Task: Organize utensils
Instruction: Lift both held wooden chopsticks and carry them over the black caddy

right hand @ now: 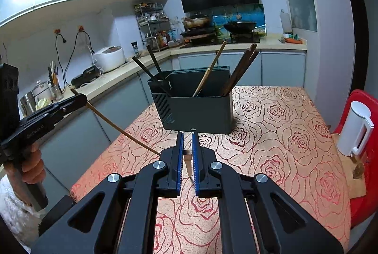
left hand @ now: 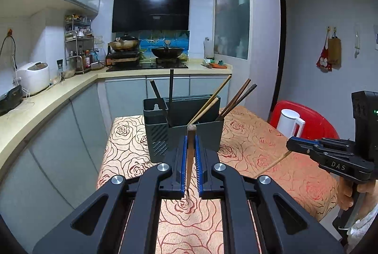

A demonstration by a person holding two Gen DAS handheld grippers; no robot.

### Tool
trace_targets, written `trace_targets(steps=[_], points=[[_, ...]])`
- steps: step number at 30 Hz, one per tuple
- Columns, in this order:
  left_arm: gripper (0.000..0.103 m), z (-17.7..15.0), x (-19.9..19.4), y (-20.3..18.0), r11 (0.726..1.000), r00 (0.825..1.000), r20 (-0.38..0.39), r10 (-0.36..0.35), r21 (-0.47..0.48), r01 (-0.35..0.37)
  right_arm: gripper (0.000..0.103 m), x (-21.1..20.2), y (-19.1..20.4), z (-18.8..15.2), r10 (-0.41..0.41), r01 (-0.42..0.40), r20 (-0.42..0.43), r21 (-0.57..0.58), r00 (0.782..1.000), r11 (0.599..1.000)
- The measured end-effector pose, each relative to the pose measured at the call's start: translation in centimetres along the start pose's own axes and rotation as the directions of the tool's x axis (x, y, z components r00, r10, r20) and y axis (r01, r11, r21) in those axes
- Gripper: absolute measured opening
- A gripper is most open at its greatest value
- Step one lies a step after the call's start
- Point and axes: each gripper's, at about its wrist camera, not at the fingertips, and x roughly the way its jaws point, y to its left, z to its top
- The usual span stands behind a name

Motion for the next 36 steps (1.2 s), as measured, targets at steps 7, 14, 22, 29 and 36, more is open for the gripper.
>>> trace_targets(steps=[7, 14, 22, 29, 36], points=[[0.006, 1.0, 0.6, 0.1, 1.000, 1.000, -0.005, -0.002, 0.015, 0.002, 0.008, 1.0, 0.0, 1.2, 0.005, -0.005, -0.011, -0.001, 1.000, 1.000], [0.006, 2.5, 1.6, 0.1, 1.000, 1.000, -0.012, -0.002, 0.020, 0.002, 0.008, 2.1, 0.3, 2.3, 0.001, -0.001, -0.008, -0.027, 1.000, 1.000], [0.006, 4.7, 2.5, 0.2, 0.999, 1.000, -0.012, -0.005, 0.038, 0.006, 0.008, 2.8, -0.3, 4.6, 0.005, -0.005, -0.002, -0.033, 1.000, 0.999], [0.006, 6.3, 3.3, 0.5, 0.999, 1.000, -0.014, -0.018, 0.037, 0.019, 0.008, 2.3, -1.5, 7.8, -0.001, 0.002, 0.025, -0.018, 1.000, 1.000], [0.006, 9.7, 4.1, 0.6, 0.999, 1.000, 0.013, -0.028, 0.026, 0.027, 0.008, 2.3, -2.7, 12.0, -0.013, 0.013, 0.055, -0.001, 0.998, 1.000]])
